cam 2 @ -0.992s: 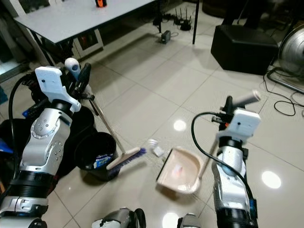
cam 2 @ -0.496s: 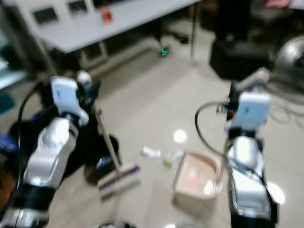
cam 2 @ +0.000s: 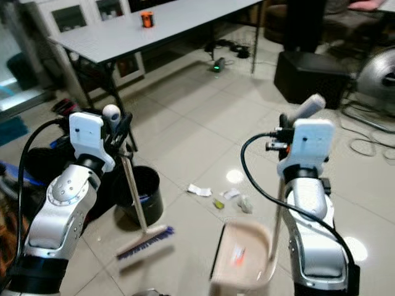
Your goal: Sweep floor
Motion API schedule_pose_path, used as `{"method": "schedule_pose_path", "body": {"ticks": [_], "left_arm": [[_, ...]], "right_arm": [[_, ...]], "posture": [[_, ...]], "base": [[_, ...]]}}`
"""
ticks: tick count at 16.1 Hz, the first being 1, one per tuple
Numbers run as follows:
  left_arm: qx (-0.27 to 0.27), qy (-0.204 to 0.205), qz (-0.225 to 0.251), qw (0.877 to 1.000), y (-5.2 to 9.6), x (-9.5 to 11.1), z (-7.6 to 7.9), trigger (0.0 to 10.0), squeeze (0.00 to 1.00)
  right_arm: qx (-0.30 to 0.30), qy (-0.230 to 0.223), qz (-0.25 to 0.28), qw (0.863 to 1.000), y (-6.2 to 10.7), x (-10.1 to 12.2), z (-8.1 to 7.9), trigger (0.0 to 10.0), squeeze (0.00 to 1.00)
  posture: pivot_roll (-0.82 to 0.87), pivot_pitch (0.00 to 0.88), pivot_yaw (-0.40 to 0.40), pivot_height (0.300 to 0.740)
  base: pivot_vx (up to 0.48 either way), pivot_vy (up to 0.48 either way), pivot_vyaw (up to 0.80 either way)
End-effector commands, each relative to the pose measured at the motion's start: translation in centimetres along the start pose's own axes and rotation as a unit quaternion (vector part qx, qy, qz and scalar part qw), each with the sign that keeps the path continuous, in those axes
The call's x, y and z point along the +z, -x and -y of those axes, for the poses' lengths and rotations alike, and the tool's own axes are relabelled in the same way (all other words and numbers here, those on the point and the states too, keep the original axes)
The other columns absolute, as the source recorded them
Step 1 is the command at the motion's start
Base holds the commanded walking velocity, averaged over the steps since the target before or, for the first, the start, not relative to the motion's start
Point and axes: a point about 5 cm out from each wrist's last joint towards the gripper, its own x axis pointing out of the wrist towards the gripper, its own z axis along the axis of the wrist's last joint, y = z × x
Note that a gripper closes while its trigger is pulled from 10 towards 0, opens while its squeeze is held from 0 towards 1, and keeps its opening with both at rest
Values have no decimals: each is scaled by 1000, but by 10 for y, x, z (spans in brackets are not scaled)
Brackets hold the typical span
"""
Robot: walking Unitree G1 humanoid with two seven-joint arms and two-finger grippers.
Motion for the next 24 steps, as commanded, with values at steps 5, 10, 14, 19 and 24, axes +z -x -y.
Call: {"method": "schedule_pose_path", "body": {"ticks": [5,10,14,19,24], "left_arm": [[0,8,18,1000,2,13,0,10000,0],[0,5,26,1000,0,15,2,10000,0],[6,6,37,999,-4,22,1,10000,0],[29,8,43,999,-4,23,2,10000,0],[39,7,52,998,-6,28,2,10000,0]], "right_arm": [[-16,-6,2,1000,8,6,2,10000,0],[-20,0,4,1000,8,8,5,10000,0],[-21,1,4,1000,7,9,7,10000,0],[19,-3,24,1000,2,14,-4,10000,0],[43,1,44,998,-5,19,-13,10000,0]], "posture": [[-63,1,84,740],[-70,1,80,740],[-75,1,82,740],[-64,8,56,740],[-54,15,57,740]], "base": [[166,0,-800],[315,0,-800],[330,0,-516],[340,0,0],[366,0,0]]}}
